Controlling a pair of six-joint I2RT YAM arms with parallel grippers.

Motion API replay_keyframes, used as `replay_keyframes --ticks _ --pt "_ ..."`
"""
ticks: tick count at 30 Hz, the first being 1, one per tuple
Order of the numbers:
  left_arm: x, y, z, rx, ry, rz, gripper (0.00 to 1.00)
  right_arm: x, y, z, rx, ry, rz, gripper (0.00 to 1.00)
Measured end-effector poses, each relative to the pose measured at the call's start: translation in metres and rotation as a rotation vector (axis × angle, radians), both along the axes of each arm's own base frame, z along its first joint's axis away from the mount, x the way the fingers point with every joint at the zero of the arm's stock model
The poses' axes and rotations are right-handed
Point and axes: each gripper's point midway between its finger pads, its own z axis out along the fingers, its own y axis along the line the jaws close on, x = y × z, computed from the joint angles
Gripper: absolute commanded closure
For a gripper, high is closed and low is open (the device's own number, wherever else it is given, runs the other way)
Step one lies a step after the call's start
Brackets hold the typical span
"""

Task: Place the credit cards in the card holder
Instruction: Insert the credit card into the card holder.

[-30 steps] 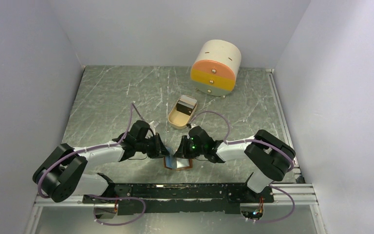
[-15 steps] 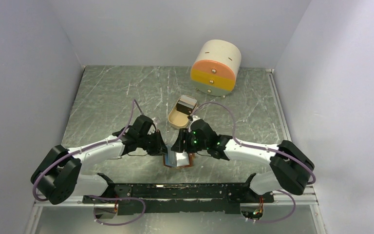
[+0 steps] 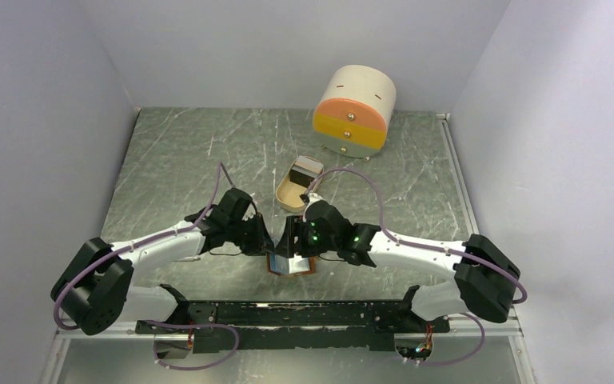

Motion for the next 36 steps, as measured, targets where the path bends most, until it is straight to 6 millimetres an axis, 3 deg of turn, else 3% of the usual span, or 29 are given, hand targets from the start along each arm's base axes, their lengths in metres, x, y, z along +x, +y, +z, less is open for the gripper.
replay_keyframes --ticks 12,20,26,36 --pt "-0.001 0.0 -0.005 0.01 0.015 0.001 0.91 -0.005 0.005 -0.041 -0.099 0.064 0.021 0.42" --pt "-0.001 0.001 -0.005 0.011 0.014 0.001 0.91 -0.003 -0.002 -0.049 -0.144 0.052 0.01 0.48" --pt "-0.003 0.002 -0.008 0.015 0.019 0.001 0.91 0.0 -0.017 -0.056 -0.216 0.033 -0.017 0.39" --pt "-0.003 0.002 -0.01 0.011 0.013 0.001 0.91 0.009 -0.033 -0.051 -0.3 -0.025 -0.038 0.37"
